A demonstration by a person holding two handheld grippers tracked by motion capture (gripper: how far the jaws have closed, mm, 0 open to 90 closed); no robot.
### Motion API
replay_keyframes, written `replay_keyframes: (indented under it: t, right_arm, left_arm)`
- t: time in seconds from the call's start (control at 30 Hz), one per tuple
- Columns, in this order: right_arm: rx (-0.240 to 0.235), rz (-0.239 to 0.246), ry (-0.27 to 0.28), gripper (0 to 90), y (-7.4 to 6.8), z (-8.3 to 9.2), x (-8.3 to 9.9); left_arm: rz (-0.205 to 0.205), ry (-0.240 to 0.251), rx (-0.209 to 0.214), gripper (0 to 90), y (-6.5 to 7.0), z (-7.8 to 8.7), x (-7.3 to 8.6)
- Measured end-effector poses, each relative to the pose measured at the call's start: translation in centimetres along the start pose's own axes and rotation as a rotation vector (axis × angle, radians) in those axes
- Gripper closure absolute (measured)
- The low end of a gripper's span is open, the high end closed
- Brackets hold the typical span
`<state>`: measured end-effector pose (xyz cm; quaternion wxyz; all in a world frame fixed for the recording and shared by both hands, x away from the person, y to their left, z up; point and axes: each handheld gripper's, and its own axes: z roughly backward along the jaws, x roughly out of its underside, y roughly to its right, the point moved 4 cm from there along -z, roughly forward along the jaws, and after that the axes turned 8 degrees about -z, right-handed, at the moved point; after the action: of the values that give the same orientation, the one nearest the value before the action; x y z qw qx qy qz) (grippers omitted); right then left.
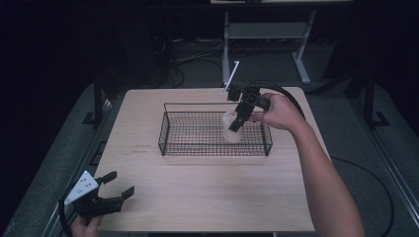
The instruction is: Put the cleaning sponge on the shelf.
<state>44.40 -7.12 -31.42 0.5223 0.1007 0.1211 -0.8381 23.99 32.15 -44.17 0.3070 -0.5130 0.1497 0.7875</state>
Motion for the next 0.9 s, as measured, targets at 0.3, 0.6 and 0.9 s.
replay_keyframes:
  t: [0.3, 0.6, 0.9]
  right_arm:
    - [0.011, -0.043, -0.008, 28.4, 1.6, -0.7, 0.0]
    - [0.019, -0.075, -0.018, 28.3, 2.6, -1.3, -0.1]
    - [0.016, -0.098, -0.021, 28.3, 3.4, -2.2, -0.3]
  left_arm:
    - [0.003, 0.000, -0.003, 13.8, 0.0, 0.0, 0.0]
    - [0.001, 0.000, -0.003, 13.8, -0.1, 0.1, 0.0]
    - [0.002, 0.008, -0.004, 13.8, 0.0, 0.1, -0.1]
